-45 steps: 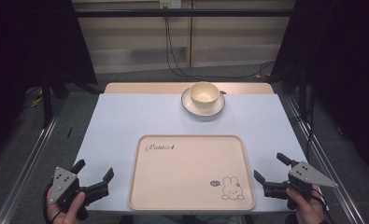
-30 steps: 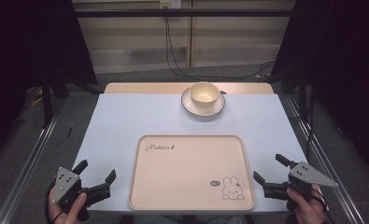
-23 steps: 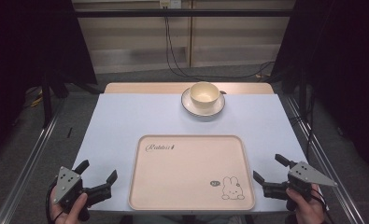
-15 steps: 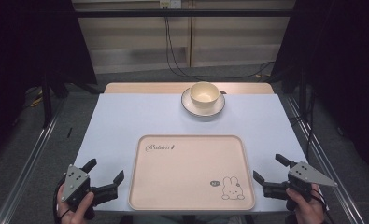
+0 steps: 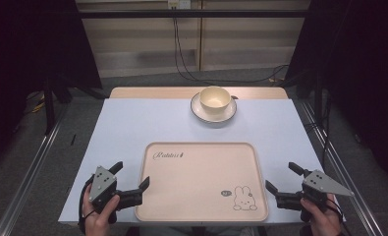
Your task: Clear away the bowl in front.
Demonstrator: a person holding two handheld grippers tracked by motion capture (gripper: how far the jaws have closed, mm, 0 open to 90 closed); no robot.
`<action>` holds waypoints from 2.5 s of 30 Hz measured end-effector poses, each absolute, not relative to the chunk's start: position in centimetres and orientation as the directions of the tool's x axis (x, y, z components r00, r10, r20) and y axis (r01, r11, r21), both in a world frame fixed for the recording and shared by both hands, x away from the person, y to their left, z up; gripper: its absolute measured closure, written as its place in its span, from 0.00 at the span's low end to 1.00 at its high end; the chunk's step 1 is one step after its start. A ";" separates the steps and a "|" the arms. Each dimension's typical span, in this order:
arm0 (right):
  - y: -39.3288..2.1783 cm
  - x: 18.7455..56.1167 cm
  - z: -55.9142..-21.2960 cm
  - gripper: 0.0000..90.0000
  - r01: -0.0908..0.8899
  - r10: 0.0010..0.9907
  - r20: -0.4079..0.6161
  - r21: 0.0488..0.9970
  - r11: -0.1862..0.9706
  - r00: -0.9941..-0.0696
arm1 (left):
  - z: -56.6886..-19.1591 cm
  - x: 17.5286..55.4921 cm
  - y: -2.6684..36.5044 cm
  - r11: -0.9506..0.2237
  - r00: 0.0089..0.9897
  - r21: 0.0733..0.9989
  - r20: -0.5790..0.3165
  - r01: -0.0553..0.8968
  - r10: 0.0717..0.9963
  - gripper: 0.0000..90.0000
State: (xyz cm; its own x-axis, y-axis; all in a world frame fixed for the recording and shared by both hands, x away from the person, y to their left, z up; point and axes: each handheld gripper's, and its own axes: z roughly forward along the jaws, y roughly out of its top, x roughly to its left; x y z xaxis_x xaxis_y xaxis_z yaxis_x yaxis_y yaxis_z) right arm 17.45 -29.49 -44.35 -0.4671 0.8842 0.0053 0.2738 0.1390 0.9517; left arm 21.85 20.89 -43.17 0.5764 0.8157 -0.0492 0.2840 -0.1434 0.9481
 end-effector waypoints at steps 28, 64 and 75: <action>-29.5 17.4 -44.3 0.02 0.263 0.881 0.002 0.955 0.138 -0.472 | -41.6 27.0 12.7 -0.182 0.707 0.936 -0.091 0.301 0.701 0.01; -29.6 17.3 -44.4 0.02 0.259 0.876 0.013 0.957 0.128 -0.482 | -39.7 37.7 6.7 -0.204 0.714 0.932 -0.079 0.301 0.695 0.03; -29.6 17.4 -44.4 0.03 0.264 0.876 0.020 0.956 0.124 -0.483 | -39.5 41.1 4.7 -0.257 0.711 0.918 -0.038 0.303 0.702 0.05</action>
State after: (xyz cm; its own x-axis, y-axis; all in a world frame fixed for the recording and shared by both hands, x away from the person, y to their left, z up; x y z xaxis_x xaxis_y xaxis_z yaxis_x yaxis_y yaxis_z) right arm 17.36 -29.62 -44.40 -0.4827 0.8756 0.0198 0.2642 0.1240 0.9565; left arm 41.09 4.68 -39.45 0.7114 0.7017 -0.0382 0.3030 -0.2571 0.9177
